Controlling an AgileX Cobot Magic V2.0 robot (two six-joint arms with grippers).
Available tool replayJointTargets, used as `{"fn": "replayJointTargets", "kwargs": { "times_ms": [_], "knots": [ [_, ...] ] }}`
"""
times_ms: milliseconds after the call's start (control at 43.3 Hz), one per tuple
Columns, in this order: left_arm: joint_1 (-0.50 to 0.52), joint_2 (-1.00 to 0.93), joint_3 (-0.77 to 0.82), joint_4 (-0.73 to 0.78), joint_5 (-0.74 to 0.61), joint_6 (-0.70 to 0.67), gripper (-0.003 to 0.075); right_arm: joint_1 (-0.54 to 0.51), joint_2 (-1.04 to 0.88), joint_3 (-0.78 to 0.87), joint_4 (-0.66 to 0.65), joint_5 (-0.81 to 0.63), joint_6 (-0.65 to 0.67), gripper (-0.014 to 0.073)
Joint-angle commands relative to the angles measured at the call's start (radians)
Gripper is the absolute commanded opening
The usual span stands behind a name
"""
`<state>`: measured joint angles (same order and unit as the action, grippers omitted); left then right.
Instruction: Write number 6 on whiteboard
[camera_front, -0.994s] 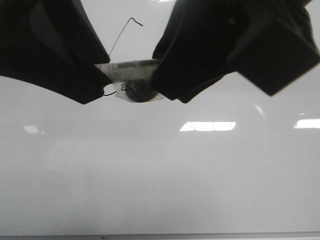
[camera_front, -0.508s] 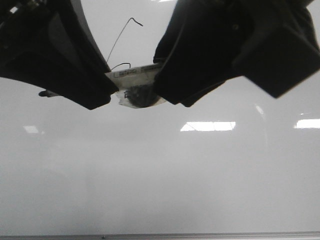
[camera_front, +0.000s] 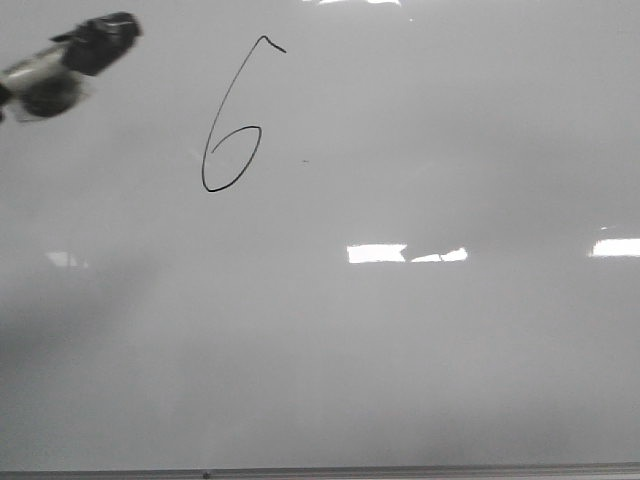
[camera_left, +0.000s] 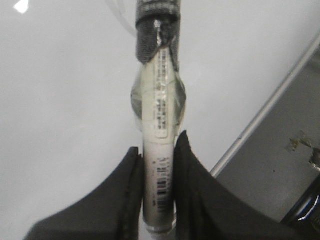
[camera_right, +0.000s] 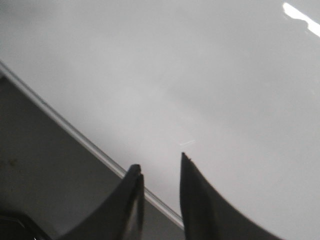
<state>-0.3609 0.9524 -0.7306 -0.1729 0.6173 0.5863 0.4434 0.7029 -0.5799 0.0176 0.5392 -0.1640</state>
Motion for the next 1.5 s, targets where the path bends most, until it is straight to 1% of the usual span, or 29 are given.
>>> {"fn": "replayJointTargets", "kwargs": {
  "times_ms": [0,69,92,208,323,462,624,716,832,970,1017,1248,1479],
  "knots": [
    [0.125,-0.071,0.011,-0.022,-0.078,-0.097,0.0042,-0.090,-0.113,0.056,-0.002,-0.082,0.100,0.0031],
    [0.226,-0.104,0.038,-0.022,-0.090,-0.160,0.0042,-0.154,-0.198,0.100,-0.002,-0.080,0.129,-0.0055],
    [0.253,-0.108,0.048,-0.022,-0.094,-0.172,0.0042,-0.163,-0.219,0.109,-0.002,-0.080,0.129,-0.0071],
    [0.387,-0.115,0.084,-0.022,-0.122,-0.244,0.0042,-0.209,-0.314,0.135,-0.002,-0.080,0.129,-0.0066],
    [0.469,-0.076,0.108,-0.074,-0.201,-0.251,0.0042,-0.208,-0.348,0.137,-0.002,-0.076,0.129,-0.0067],
    [0.478,0.014,0.108,-0.084,-0.297,-0.251,0.0042,-0.208,-0.348,0.137,-0.002,-0.072,0.129,-0.0067],
    [0.478,0.153,0.106,-0.093,-0.489,-0.251,0.0043,-0.208,-0.348,0.149,-0.002,-0.077,0.129,-0.0067],
    [0.478,0.213,0.106,-0.093,-0.576,-0.251,0.0043,-0.208,-0.348,0.149,-0.002,-0.078,0.129,-0.0067],
    [0.478,0.278,0.106,-0.093,-0.653,-0.251,0.0043,-0.208,-0.348,0.149,-0.002,-0.080,0.129,-0.0067],
    [0.478,0.351,0.106,-0.093,-0.712,-0.251,0.0052,-0.208,-0.348,0.149,-0.002,-0.083,0.129,-0.0067],
    [0.478,0.369,0.106,-0.093,-0.725,-0.251,0.0067,-0.208,-0.348,0.149,-0.002,-0.086,0.129,-0.0067],
    [0.478,0.432,0.106,-0.093,-0.793,-0.251,0.0196,-0.208,-0.348,0.149,-0.002,-0.103,0.129,-0.0067],
    [0.478,0.438,0.106,-0.093,-0.799,-0.251,0.0259,-0.208,-0.348,0.149,-0.002,-0.104,0.129,-0.0067]
  ]
}}
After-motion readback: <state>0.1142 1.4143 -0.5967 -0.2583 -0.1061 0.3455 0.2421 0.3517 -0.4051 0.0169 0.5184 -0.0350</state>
